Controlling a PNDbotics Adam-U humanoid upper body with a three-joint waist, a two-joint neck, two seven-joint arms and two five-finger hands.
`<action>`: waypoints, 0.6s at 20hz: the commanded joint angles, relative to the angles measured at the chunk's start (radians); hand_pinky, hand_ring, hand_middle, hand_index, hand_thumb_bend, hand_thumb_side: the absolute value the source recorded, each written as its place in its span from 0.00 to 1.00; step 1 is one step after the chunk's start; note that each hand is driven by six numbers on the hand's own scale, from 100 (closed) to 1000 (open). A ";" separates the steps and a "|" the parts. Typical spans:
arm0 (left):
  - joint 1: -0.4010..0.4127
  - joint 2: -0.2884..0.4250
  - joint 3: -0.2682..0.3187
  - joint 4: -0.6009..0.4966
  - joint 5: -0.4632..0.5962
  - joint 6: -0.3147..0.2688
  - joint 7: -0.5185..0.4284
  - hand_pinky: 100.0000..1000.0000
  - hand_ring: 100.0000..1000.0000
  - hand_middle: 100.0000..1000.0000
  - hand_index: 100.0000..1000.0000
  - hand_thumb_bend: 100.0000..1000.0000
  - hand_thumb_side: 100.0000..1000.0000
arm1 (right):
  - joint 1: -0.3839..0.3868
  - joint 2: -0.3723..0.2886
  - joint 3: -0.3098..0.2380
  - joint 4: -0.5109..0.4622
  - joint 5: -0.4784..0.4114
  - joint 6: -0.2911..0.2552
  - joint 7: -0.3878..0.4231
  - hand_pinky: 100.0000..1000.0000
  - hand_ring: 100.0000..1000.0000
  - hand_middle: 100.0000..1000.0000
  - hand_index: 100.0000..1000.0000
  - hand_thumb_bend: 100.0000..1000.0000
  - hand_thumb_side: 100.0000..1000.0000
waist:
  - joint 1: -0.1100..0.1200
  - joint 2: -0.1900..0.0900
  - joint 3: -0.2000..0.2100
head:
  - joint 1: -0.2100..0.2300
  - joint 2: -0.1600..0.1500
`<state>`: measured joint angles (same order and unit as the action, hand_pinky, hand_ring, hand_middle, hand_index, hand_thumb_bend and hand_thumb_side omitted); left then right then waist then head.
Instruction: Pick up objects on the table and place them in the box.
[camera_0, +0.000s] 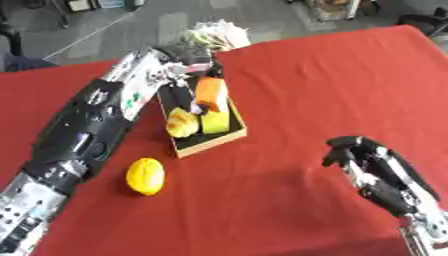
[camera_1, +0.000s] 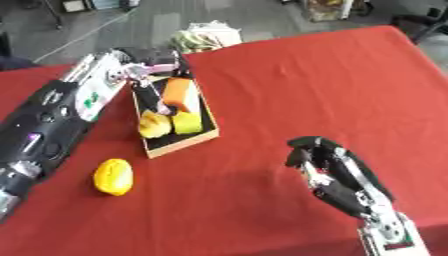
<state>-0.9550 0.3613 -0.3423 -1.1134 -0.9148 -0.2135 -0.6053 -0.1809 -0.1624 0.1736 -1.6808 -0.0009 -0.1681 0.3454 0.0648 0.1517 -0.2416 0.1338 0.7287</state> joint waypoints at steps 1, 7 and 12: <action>-0.026 0.031 0.009 -0.022 0.005 -0.002 -0.015 0.77 0.63 0.62 0.75 0.43 0.00 | -0.010 0.001 -0.001 -0.010 0.005 -0.002 -0.001 0.70 0.55 0.49 0.70 0.00 0.33 | -0.012 -0.001 0.000 | -0.004 -0.013; -0.027 0.047 0.021 -0.027 0.010 0.000 -0.055 0.81 0.70 0.71 0.80 0.49 0.00 | -0.009 0.000 -0.002 -0.009 0.007 -0.002 -0.004 0.70 0.55 0.49 0.70 0.00 0.33 | -0.010 -0.001 0.002 | -0.006 -0.016; -0.024 0.061 0.032 -0.040 0.022 0.006 -0.050 0.85 0.74 0.76 0.84 0.57 0.00 | -0.008 0.000 -0.003 -0.009 0.009 -0.002 -0.006 0.70 0.55 0.49 0.70 0.00 0.33 | -0.011 0.000 0.003 | -0.009 -0.018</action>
<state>-0.9550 0.3920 -0.3251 -1.1307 -0.9019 -0.2098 -0.6577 -0.1800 -0.1622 0.1731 -1.6805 0.0053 -0.1675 0.3422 0.0648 0.1517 -0.2393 0.1280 0.7278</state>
